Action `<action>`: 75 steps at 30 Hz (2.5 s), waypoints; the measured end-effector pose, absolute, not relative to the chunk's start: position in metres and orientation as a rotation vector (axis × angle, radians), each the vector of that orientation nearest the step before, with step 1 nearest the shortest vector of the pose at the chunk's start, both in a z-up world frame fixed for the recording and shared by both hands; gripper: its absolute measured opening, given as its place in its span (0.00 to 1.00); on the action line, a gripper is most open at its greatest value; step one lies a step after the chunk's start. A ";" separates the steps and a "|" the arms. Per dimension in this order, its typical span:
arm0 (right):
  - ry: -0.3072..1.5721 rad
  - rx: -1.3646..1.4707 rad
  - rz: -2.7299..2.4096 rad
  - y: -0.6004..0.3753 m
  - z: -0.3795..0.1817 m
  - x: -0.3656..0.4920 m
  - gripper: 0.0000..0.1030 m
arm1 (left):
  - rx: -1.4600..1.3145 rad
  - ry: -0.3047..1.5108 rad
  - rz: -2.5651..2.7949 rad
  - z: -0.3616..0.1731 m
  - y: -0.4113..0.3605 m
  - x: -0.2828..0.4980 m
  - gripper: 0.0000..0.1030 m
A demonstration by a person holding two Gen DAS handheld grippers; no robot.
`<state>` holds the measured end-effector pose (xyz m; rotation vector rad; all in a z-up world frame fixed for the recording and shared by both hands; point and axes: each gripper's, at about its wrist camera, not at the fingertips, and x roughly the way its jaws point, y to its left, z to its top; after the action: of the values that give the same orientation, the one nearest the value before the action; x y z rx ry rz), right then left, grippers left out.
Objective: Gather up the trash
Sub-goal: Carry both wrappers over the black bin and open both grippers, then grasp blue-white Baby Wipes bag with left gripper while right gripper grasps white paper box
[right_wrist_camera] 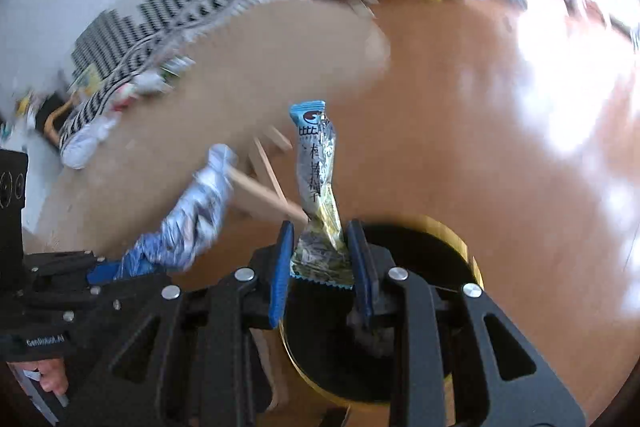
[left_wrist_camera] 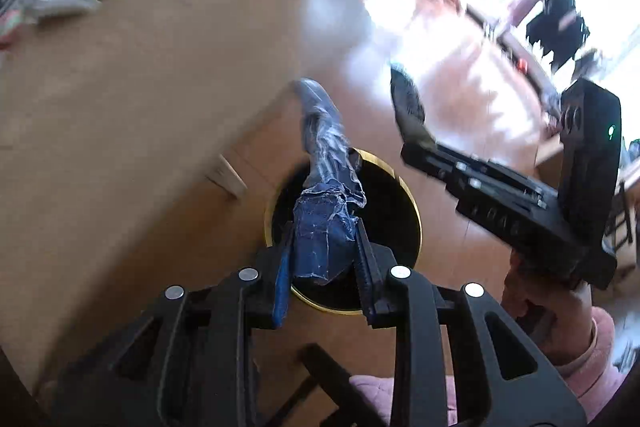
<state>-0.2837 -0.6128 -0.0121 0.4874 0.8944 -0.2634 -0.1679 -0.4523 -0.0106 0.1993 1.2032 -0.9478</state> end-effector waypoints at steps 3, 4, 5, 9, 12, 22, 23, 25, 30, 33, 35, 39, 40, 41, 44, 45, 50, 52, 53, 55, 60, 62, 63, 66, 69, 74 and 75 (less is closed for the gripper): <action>0.914 0.566 -0.257 -0.626 -0.037 -0.306 0.27 | 0.254 1.242 -0.947 -0.027 -0.471 -0.176 0.26; 0.918 0.575 -0.257 -0.628 -0.041 -0.310 0.27 | 0.267 1.252 -0.943 -0.031 -0.475 -0.177 0.26; 0.919 0.587 -0.262 -0.633 -0.045 -0.314 0.27 | 0.277 1.260 -0.940 -0.034 -0.479 -0.178 0.26; 0.919 0.643 -0.268 -0.645 -0.054 -0.321 0.27 | 0.291 1.271 -0.937 -0.037 -0.487 -0.178 0.26; 0.919 0.665 -0.260 -0.650 -0.055 -0.324 0.31 | 0.312 1.257 -0.953 -0.041 -0.491 -0.180 0.33; 0.858 0.670 -0.604 -0.693 -0.035 -0.344 0.93 | 0.313 1.083 -0.845 0.007 -0.462 -0.156 0.94; 0.857 0.609 -0.662 -0.690 -0.032 -0.342 0.93 | 0.304 1.064 -0.822 0.014 -0.451 -0.151 0.94; 0.861 0.527 -0.696 -0.683 -0.030 -0.337 0.93 | 0.281 1.026 -0.775 0.028 -0.430 -0.138 0.94; 0.855 0.373 -0.574 -0.648 -0.009 -0.304 0.93 | 0.251 0.993 -0.703 0.058 -0.362 -0.109 0.94; 0.821 0.322 -0.448 -0.616 0.008 -0.270 0.93 | 0.190 0.959 -0.599 0.065 -0.313 -0.091 0.94; 0.813 0.315 -0.367 -0.595 0.019 -0.240 0.93 | 0.119 0.951 -0.501 0.066 -0.270 -0.073 0.94; 0.816 0.275 -0.253 -0.556 0.035 -0.187 0.93 | 0.009 0.968 -0.322 0.064 -0.199 -0.035 0.94; 0.813 0.254 -0.223 -0.546 0.040 -0.173 0.93 | -0.010 0.965 -0.289 0.063 -0.182 -0.026 0.94; 0.811 0.235 -0.194 -0.537 0.045 -0.161 0.93 | -0.018 0.961 -0.266 0.063 -0.171 -0.021 0.94; 0.819 0.181 -0.133 -0.516 0.055 -0.126 0.93 | -0.048 0.957 -0.198 0.066 -0.139 -0.001 0.94; 0.822 0.156 -0.116 -0.508 0.059 -0.113 0.93 | -0.058 0.956 -0.180 0.067 -0.130 0.007 0.94; 0.820 0.070 0.000 -0.482 0.067 -0.068 0.93 | -0.066 0.947 -0.122 0.064 -0.107 0.048 0.94; 0.811 0.073 0.082 -0.474 0.068 -0.048 0.93 | -0.072 0.948 -0.099 0.059 -0.101 0.064 0.94; 0.803 0.070 0.132 -0.469 0.069 -0.035 0.93 | -0.079 0.953 -0.094 0.056 -0.100 0.073 0.94; 0.797 0.033 0.189 -0.461 0.067 -0.019 0.93 | -0.093 0.975 -0.096 0.048 -0.101 0.096 0.94; 0.824 -0.110 0.263 -0.433 0.061 0.034 0.93 | -0.039 0.992 -0.083 0.038 -0.120 0.146 0.94; 0.833 -0.169 0.278 -0.423 0.058 0.054 0.93 | -0.003 1.000 -0.082 0.034 -0.130 0.162 0.94; 0.835 -0.197 0.294 -0.418 0.057 0.062 0.93 | 0.004 1.009 -0.080 0.030 -0.133 0.169 0.94; 0.846 -0.245 0.343 -0.410 0.054 0.086 0.93 | 0.008 1.030 -0.070 0.021 -0.142 0.184 0.94; 0.872 -0.264 0.384 -0.408 0.049 0.105 0.92 | 0.028 1.031 -0.081 0.017 -0.150 0.191 0.94; 0.954 -0.292 0.435 -0.405 0.031 0.128 0.76 | 0.033 1.054 -0.079 0.005 -0.140 0.189 0.94; 0.971 -0.290 0.425 -0.406 0.026 0.130 0.74 | 0.020 1.057 -0.087 0.004 -0.135 0.186 0.94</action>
<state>0.1299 -0.4062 0.0262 -0.2898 0.9712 0.4249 0.1859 -0.1349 0.0038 0.0196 1.0574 -0.0868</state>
